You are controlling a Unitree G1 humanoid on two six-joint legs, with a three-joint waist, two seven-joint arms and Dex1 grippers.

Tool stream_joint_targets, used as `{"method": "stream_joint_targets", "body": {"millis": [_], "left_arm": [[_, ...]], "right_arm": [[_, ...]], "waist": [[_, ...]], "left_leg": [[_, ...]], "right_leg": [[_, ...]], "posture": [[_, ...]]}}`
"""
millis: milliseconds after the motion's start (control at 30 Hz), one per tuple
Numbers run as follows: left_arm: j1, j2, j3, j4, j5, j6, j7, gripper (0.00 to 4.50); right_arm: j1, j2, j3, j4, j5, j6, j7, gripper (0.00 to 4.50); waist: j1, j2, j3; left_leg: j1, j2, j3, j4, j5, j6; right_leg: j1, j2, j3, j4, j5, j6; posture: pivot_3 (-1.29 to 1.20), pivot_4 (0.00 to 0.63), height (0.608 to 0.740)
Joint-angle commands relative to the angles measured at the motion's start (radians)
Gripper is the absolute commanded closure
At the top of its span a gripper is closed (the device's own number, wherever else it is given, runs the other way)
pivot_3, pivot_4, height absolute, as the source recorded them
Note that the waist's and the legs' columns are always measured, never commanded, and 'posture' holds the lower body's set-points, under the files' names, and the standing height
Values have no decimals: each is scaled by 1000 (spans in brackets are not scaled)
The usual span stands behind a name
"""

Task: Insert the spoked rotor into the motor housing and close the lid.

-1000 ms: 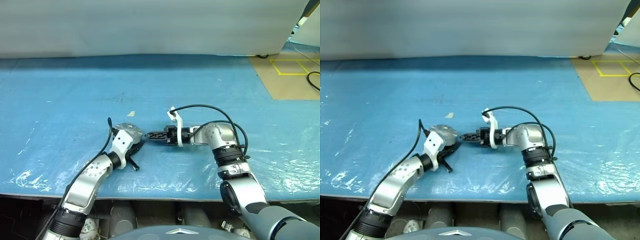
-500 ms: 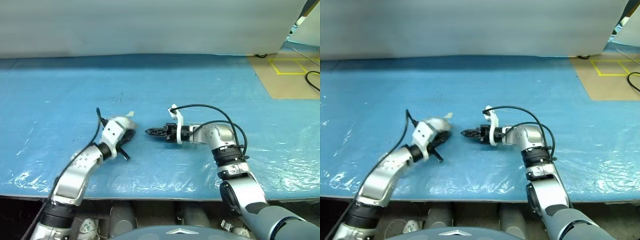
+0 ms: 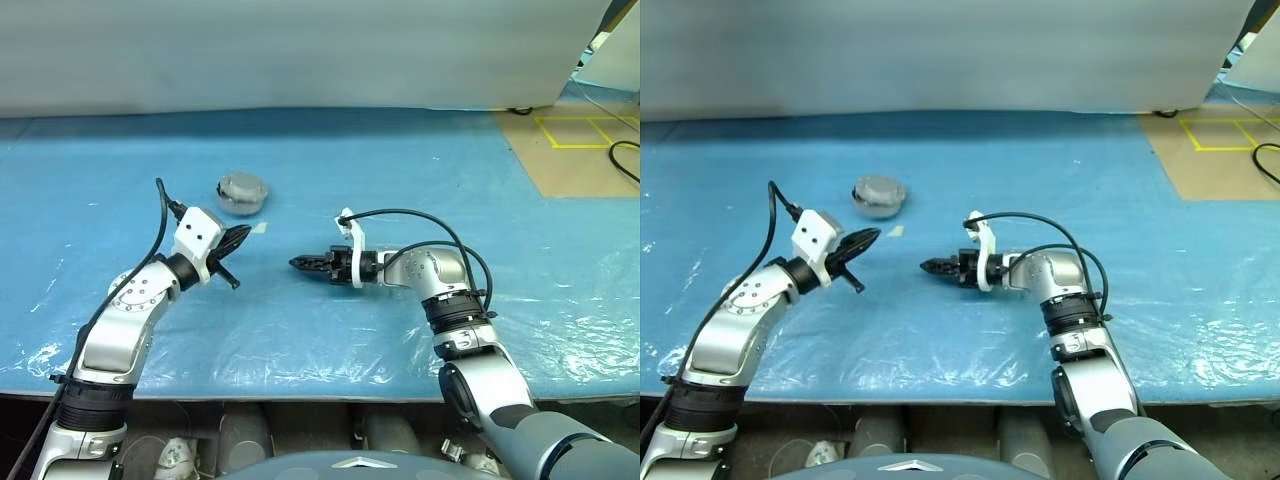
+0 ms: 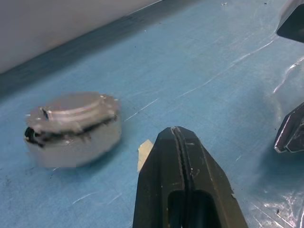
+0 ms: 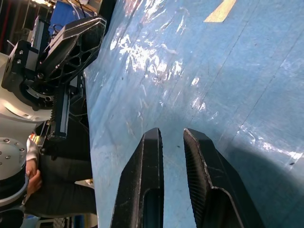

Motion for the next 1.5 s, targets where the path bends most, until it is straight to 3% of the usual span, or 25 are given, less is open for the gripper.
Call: {"method": "stream_joint_targets", "body": {"millis": [33,467,800,967,1200,1500], "left_arm": [[3,-19,0,-22,-10,-32,3,4500],[48,-61,52,11,-29,-118,31,4500],[180,-55,133,2,-37,-144,56,4500],[259,-59,165,-34,-34,-148,79,4500],[347,-72,188,-112,-31,-140,126,4500],[441,-95,215,-191,-31,-136,184,4500]], "right_arm": [[-19,13,-18,3,2,-46,-6,3788],[-152,93,35,91,-200,-622,-25,3788],[-365,218,145,467,-414,-998,-52,3788],[-521,286,117,697,-462,-1107,-137,2549],[-653,340,90,886,-521,-1168,-259,48],[-707,408,65,951,-565,-1138,-314,19]], "waist": [[0,0,0],[-6,0,0],[-11,0,0],[-11,-1,0],[-9,-1,0],[-11,-1,0]], "left_leg": [[0,0,0,0,0,0],[-1,1,0,1,0,0],[-6,2,0,1,0,0],[-13,2,0,2,0,0],[-13,3,0,2,0,0],[-13,8,0,4,0,0]], "right_leg": [[0,0,0,0,0,0],[-1,0,-1,1,0,0],[-5,0,-3,1,0,0],[-11,0,-3,2,0,-1],[-11,0,-5,3,0,-2],[-11,5,-5,5,0,-2]], "posture": [[0,150,740],[0,150,740],[0,150,740],[0,150,740],[0,150,740],[0,150,740]]}}
